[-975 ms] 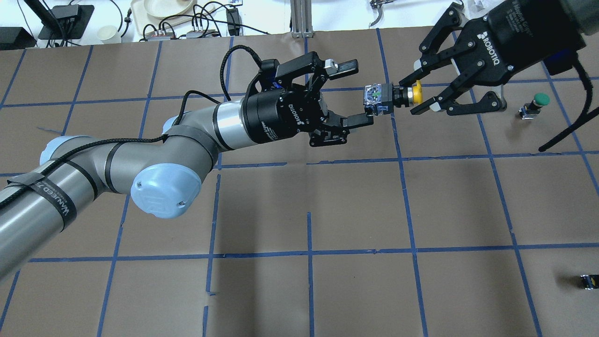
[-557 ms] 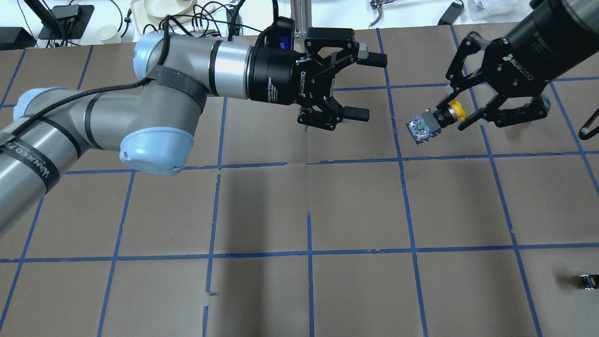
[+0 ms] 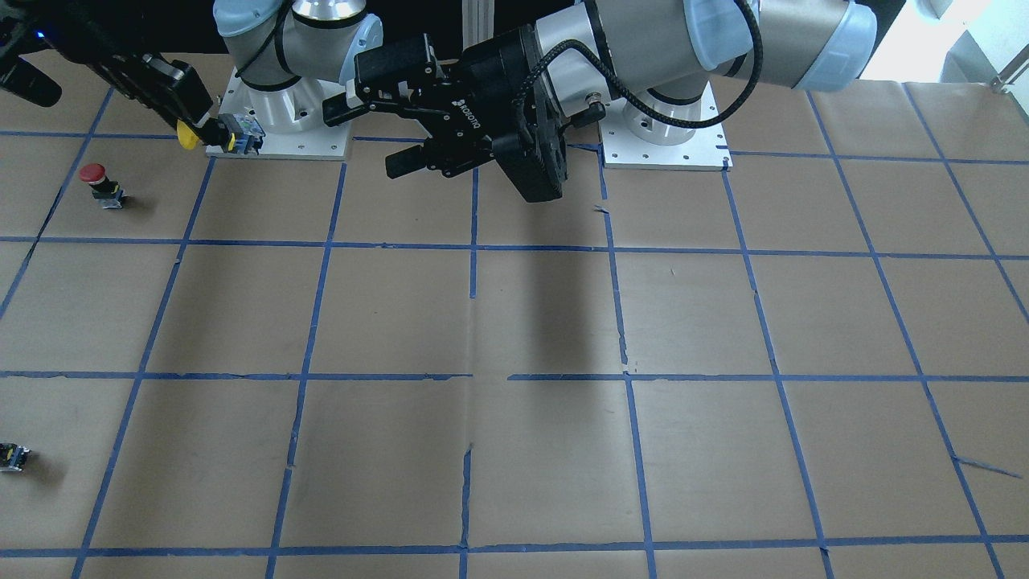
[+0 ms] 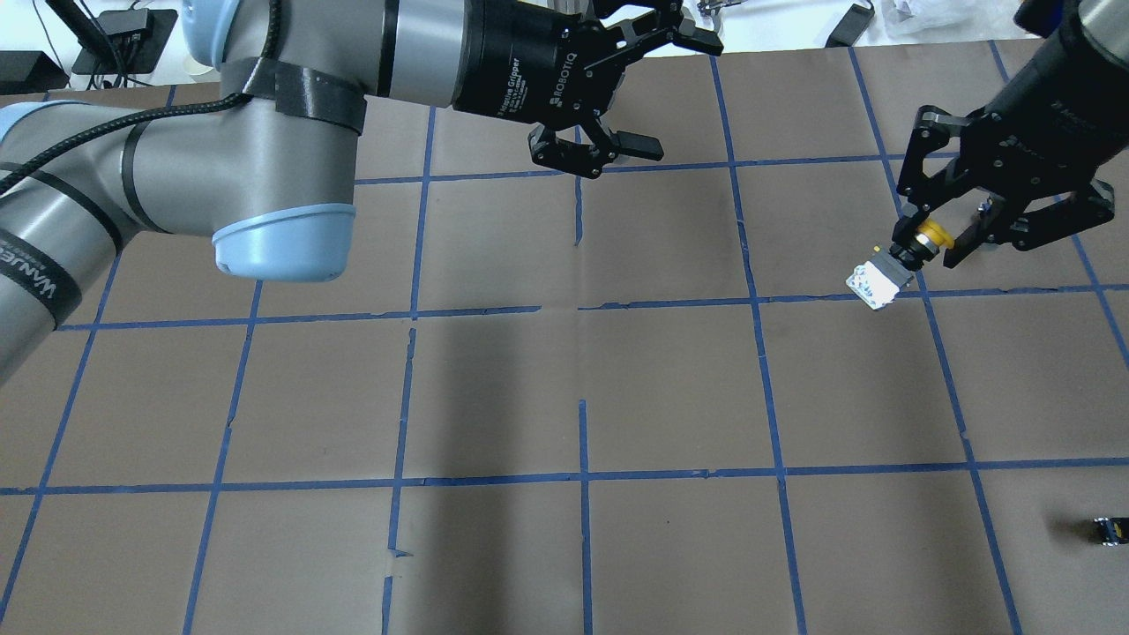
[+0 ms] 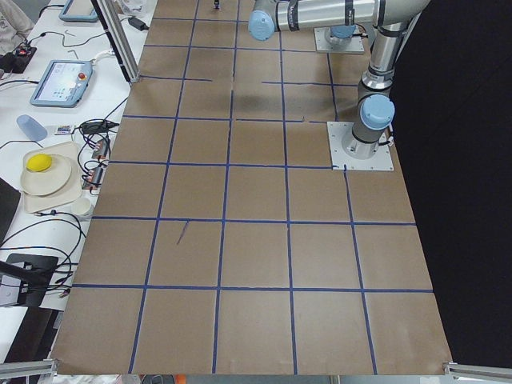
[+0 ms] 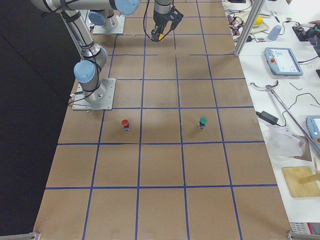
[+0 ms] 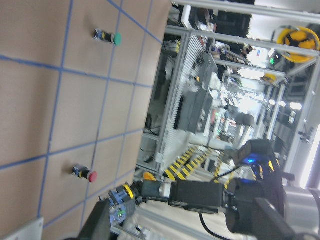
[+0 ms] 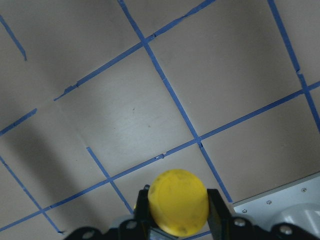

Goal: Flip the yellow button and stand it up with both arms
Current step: 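Move the button away with the right gripper while the left gripper withdraws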

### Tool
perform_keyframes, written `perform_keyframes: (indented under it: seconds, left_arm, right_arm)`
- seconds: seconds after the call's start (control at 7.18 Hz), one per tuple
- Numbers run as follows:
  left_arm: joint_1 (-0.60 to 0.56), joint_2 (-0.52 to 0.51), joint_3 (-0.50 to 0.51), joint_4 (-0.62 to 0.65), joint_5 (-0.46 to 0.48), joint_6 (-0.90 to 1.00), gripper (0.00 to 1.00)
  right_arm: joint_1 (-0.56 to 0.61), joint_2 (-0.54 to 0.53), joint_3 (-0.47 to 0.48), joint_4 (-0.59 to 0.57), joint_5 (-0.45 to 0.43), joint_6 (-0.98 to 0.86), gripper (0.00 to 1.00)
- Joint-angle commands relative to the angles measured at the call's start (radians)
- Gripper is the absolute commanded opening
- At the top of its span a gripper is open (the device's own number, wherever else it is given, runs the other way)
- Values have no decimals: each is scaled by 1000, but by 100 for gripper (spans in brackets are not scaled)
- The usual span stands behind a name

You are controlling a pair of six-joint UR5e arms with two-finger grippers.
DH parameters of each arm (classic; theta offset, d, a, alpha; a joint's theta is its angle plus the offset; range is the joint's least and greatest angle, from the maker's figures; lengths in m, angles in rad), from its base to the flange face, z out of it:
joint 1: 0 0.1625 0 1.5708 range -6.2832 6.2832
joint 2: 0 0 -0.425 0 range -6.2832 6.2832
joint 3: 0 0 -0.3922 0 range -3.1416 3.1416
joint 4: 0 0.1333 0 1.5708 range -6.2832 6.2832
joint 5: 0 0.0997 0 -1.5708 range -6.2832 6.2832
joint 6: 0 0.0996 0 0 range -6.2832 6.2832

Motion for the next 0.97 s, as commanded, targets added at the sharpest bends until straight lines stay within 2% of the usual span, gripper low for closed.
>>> perform_keyframes:
  seconds: [0.0, 0.14, 0.28, 0.42, 0.56, 0.7, 0.84]
  left_arm:
    - [-38, 14, 2, -32, 226, 4, 99]
    - [-69, 15, 8, -77, 383, 48, 99]
    - [-87, 26, 30, -177, 501, 135, 99]
    - [-95, 38, 78, -306, 605, 215, 99]
    - [-91, 43, 135, -480, 725, 338, 99]
    - [-86, 23, 193, -584, 839, 449, 100]
    - [-77, 28, 224, -639, 867, 508, 100]
  right_arm:
    - [0, -1, -1, -68, -60, -114, 7]
    - [0, -1, 1, -134, -114, -222, 7]
    - [-2, 1, 2, -186, -129, -337, 7]
    - [-14, 4, 9, -220, -184, -375, 7]
    - [-31, 2, 53, -315, -198, -481, 7]
    - [-52, 2, 140, -459, -203, -549, 7]
    - [-87, 1, 226, -592, -203, -635, 7]
